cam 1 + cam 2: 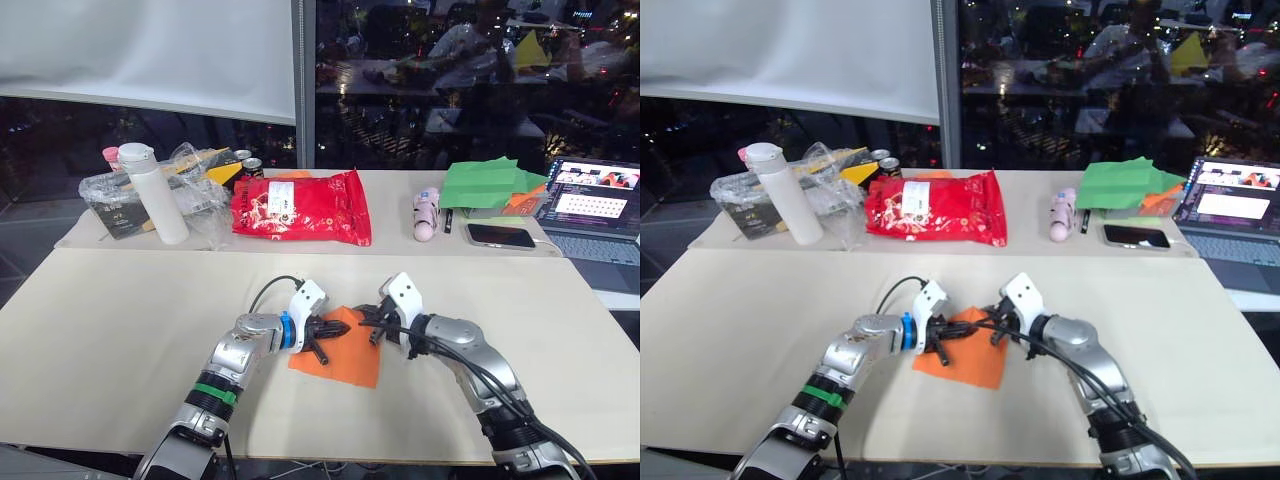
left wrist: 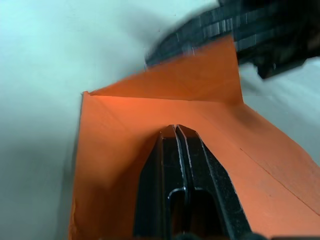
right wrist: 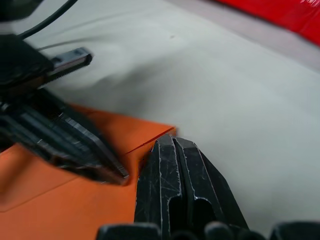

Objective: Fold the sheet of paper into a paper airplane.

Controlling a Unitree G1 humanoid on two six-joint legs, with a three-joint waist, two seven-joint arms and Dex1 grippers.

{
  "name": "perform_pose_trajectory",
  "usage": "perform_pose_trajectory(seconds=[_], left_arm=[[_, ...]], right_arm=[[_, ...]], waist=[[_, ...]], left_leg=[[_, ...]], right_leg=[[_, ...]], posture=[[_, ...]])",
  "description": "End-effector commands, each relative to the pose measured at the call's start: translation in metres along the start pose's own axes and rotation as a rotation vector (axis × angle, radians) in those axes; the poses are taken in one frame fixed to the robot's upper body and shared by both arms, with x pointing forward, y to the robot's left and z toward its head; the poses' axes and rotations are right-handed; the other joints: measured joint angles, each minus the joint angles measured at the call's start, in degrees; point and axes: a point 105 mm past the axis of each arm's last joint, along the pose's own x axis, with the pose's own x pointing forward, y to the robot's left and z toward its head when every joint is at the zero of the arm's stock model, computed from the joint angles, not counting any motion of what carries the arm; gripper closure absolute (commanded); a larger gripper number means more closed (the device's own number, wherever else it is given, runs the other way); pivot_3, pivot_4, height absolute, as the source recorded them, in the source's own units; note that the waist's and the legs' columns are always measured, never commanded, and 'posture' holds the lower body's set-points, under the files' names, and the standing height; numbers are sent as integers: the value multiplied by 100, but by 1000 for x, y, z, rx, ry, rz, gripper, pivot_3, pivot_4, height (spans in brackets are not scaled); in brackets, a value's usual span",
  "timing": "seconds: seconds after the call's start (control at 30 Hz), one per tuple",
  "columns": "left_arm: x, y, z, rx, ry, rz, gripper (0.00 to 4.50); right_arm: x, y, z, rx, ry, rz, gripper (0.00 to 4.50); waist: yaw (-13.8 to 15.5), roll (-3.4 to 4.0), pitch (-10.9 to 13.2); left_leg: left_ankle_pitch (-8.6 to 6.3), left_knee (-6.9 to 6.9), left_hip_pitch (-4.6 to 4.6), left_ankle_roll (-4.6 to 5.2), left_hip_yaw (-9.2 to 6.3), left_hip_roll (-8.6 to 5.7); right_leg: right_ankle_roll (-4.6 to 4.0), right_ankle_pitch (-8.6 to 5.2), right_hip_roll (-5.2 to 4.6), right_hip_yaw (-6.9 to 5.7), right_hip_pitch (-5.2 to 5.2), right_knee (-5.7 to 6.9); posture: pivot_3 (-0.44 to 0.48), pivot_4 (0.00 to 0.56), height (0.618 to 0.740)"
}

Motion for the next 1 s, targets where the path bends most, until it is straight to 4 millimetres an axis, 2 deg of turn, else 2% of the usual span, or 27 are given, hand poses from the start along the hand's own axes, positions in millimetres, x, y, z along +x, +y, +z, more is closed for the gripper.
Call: perform_pose_trajectory(seconds=[0.03, 0.33, 0.57, 0.63, 0.73, 1.0], left_arm=[[1, 1, -9, -2, 44, 1, 4490], [-8, 6, -6, 0, 45, 7, 4490], [-24, 5, 20, -18, -20, -56, 4490], [-26, 12, 33, -24, -65, -21, 4490], [-26, 22, 43, -17, -102, 33, 4490], [-5, 17, 25, 13, -44, 28, 4490]], right_arm=[[-1, 7, 11, -7, -34, 20, 4500], [-2, 11, -12, 17, 57, 15, 4500], [0, 10, -19, 5, 87, 9, 4500], [0, 10, -20, -2, 97, 10, 4500], [-1, 10, -20, -7, 100, 8, 4500], [-2, 10, -16, -16, 95, 2, 4500]], waist=[[-3, 0, 0], [-23, 1, -1], [-31, 2, -1], [-24, 0, 0], [-17, -3, 1], [-19, -2, 0]], left_leg=[[0, 0, 1, 0, 0, 0], [0, 0, 5, 0, 0, 0], [0, -1, 9, 0, 0, 2], [0, -1, 6, 0, 0, 2], [0, 1, 5, 0, 0, 2], [0, -1, 4, 0, 0, 1]], right_leg=[[0, 0, 0, 0, 0, 1], [0, 0, 1, 0, 1, 2], [1, -1, 2, 0, 1, 5], [1, -1, 2, 0, 0, 4], [1, -1, 1, -1, 0, 3], [1, -1, 1, 0, 1, 0]], posture=[[0, 150, 715], [0, 150, 715], [0, 150, 715], [0, 150, 715], [0, 150, 715], [0, 150, 715]])
